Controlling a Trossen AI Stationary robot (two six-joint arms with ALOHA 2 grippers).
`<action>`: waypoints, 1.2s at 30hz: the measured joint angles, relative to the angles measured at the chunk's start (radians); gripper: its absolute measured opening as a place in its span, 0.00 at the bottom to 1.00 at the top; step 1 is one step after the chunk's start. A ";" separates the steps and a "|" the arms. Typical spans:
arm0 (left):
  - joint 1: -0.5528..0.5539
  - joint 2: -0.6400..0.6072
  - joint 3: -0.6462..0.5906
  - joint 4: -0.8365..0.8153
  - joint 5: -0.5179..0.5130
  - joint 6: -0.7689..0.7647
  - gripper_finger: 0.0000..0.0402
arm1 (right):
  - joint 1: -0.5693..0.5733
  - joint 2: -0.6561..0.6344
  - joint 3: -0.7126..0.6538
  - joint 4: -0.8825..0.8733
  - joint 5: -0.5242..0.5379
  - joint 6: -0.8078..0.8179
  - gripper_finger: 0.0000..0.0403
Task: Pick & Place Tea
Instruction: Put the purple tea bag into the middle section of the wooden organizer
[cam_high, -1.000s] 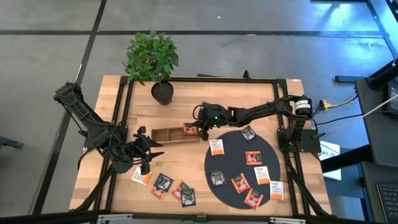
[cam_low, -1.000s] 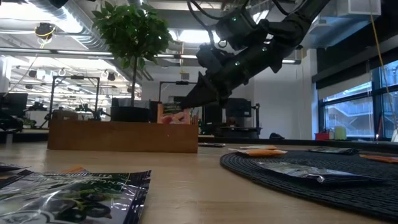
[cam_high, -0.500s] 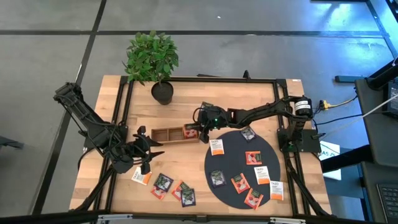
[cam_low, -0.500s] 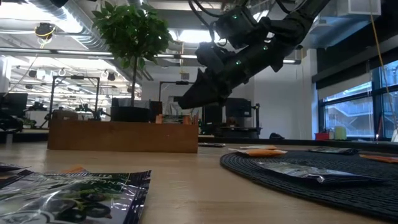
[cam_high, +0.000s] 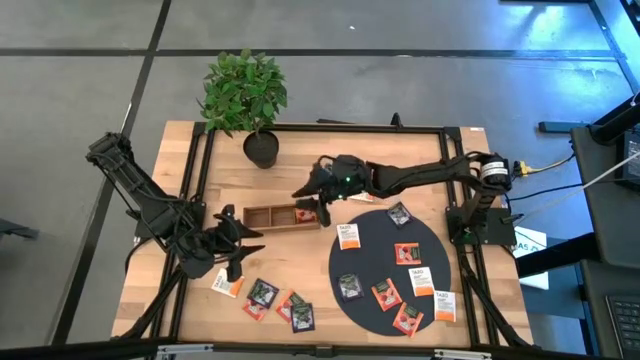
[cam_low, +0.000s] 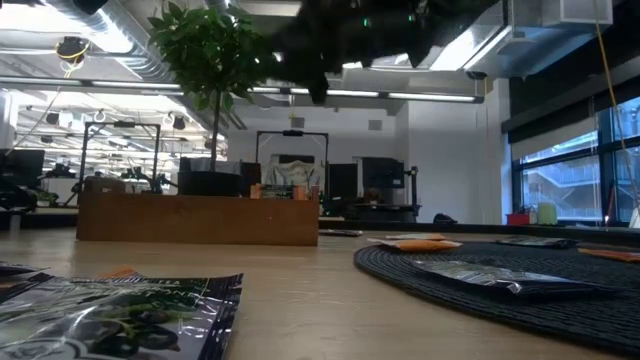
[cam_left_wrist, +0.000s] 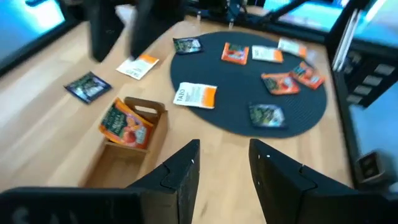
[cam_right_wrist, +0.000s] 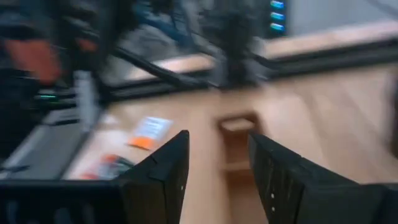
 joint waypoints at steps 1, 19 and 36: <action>0.000 0.000 0.000 0.011 0.000 -0.023 0.34 | 0.014 -0.001 0.005 -0.001 -0.032 -0.034 0.41; 0.060 0.150 0.001 0.098 0.242 0.100 0.32 | 0.195 0.001 0.009 -0.319 0.058 -0.166 0.41; 0.041 0.504 0.001 0.640 0.481 0.205 0.02 | 0.336 0.084 0.010 -0.289 0.086 0.090 0.41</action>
